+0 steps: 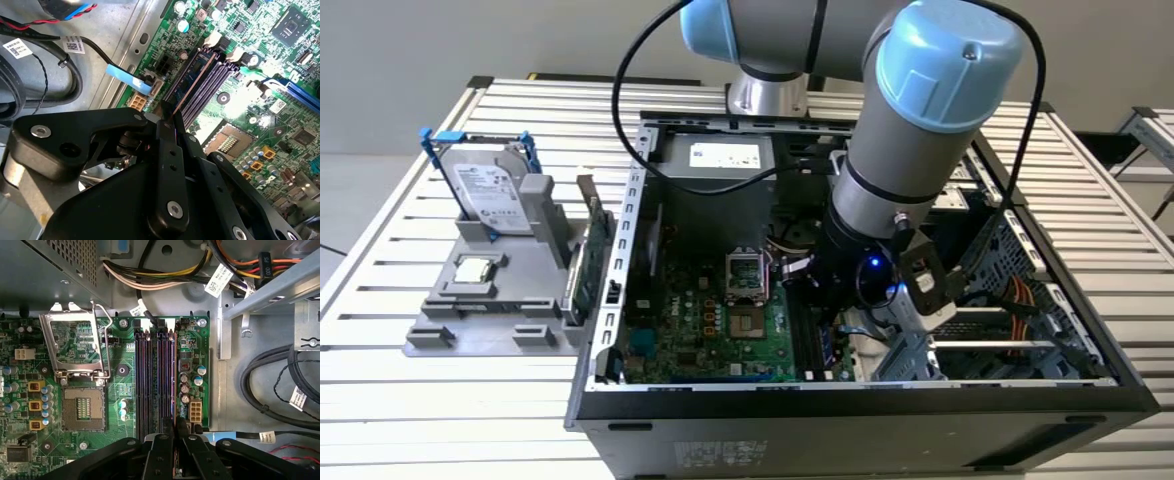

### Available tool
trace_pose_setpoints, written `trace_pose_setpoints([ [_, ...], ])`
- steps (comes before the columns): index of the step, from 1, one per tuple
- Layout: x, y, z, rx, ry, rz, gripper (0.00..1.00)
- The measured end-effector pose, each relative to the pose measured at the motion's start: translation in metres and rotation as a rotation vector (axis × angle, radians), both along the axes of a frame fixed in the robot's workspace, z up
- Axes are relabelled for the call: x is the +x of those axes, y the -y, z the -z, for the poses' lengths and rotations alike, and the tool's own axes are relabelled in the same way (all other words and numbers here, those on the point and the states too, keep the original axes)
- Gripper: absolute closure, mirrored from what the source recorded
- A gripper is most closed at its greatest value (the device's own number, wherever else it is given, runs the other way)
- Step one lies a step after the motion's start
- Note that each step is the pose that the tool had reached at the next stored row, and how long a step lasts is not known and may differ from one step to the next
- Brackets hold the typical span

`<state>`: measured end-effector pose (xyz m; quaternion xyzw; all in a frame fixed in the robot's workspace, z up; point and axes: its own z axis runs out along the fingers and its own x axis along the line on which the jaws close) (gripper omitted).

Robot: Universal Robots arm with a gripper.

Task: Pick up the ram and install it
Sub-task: 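Insert the ram into the slot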

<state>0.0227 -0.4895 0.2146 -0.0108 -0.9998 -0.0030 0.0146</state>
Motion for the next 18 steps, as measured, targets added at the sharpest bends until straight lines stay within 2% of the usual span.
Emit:
trace_pose_setpoints([
  [18,-0.0003,-0.0005,0.0014,0.0000,-0.0001,-0.007,1.00],
])
